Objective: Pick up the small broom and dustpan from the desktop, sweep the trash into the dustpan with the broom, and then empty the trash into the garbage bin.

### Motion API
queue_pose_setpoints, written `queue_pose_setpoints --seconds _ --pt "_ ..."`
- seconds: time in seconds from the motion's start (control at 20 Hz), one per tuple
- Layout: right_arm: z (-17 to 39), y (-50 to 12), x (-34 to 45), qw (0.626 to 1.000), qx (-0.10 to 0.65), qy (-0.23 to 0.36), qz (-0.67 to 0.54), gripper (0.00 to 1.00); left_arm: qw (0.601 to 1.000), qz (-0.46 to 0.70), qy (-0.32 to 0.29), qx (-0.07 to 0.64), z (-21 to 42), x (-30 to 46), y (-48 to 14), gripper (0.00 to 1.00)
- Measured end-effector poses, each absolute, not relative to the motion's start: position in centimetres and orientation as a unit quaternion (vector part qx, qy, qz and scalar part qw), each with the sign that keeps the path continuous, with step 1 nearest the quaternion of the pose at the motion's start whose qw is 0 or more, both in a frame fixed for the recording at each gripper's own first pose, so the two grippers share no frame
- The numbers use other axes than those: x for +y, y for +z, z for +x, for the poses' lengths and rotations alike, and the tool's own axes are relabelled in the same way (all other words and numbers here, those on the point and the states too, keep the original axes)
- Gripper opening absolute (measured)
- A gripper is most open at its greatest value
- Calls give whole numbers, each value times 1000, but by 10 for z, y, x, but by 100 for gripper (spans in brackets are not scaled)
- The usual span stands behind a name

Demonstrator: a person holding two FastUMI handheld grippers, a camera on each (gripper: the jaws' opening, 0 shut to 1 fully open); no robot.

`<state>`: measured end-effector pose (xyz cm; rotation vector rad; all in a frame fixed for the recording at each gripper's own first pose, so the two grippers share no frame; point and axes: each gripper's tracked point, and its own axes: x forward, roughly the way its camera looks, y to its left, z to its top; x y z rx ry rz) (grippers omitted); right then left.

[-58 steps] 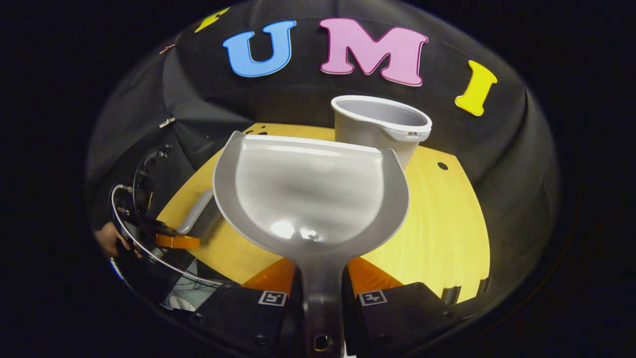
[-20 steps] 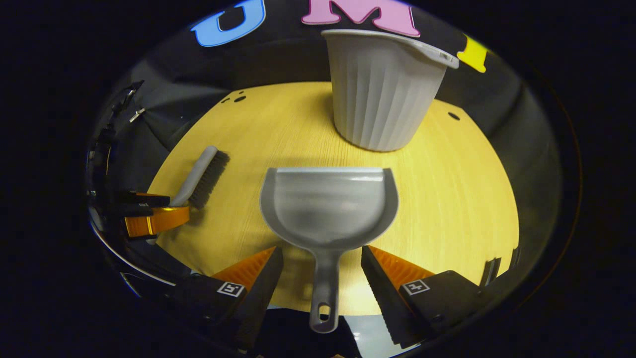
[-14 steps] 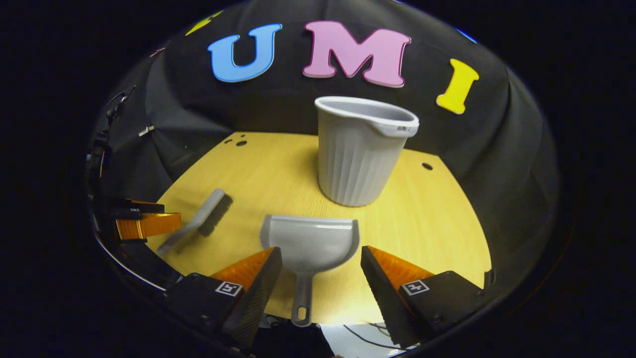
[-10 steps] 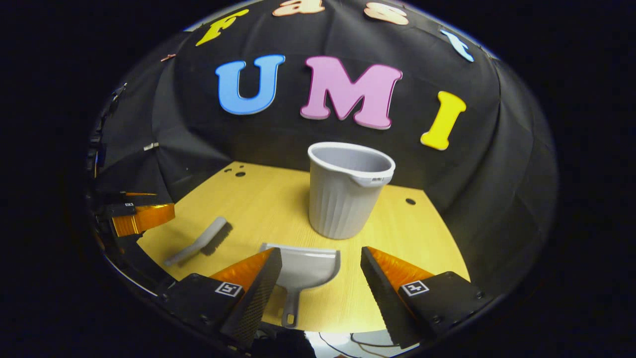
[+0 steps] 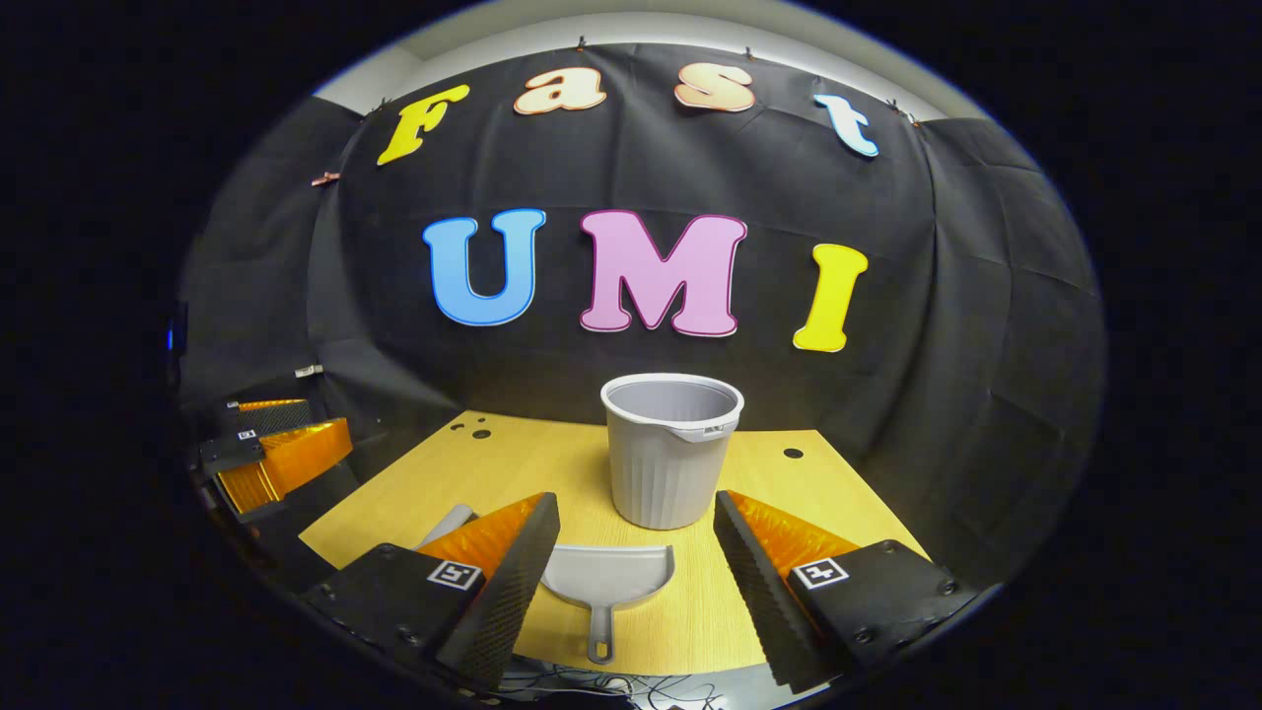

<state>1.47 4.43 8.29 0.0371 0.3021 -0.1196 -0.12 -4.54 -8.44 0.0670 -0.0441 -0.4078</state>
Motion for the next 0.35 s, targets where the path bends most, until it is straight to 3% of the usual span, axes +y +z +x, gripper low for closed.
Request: queue_pose_setpoints --seconds 0.35 --pt "2 77 51 987 151 -47 30 98 985 18 -169 -34 -13 -41 -77 96"
